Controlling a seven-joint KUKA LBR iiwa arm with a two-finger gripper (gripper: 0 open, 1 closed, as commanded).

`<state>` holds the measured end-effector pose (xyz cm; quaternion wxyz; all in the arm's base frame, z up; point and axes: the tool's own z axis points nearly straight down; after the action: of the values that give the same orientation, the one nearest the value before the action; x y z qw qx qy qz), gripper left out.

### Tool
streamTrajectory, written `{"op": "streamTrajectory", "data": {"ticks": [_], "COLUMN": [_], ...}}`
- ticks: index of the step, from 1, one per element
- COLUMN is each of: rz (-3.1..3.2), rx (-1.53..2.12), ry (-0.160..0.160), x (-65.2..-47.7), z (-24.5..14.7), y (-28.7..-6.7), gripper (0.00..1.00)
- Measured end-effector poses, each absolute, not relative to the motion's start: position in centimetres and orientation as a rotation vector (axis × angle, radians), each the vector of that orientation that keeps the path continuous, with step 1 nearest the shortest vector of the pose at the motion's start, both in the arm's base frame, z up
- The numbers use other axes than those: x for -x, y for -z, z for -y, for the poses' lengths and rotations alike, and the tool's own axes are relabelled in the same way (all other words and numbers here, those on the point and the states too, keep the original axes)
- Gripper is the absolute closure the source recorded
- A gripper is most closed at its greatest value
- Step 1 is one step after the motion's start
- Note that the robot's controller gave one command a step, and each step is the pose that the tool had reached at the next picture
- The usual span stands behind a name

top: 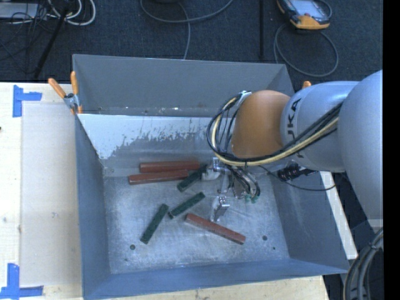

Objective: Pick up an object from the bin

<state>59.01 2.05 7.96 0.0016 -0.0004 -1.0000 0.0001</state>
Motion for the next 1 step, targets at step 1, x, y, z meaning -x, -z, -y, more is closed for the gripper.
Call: {"op": "streamTrajectory", "data": {"ticks": [1], "rz": [3.139], "rx": [0.001], "ry": [0.000], "x": [-59.02], "z": [-2.06], "y": [-7.96], "gripper": [0.00]}}
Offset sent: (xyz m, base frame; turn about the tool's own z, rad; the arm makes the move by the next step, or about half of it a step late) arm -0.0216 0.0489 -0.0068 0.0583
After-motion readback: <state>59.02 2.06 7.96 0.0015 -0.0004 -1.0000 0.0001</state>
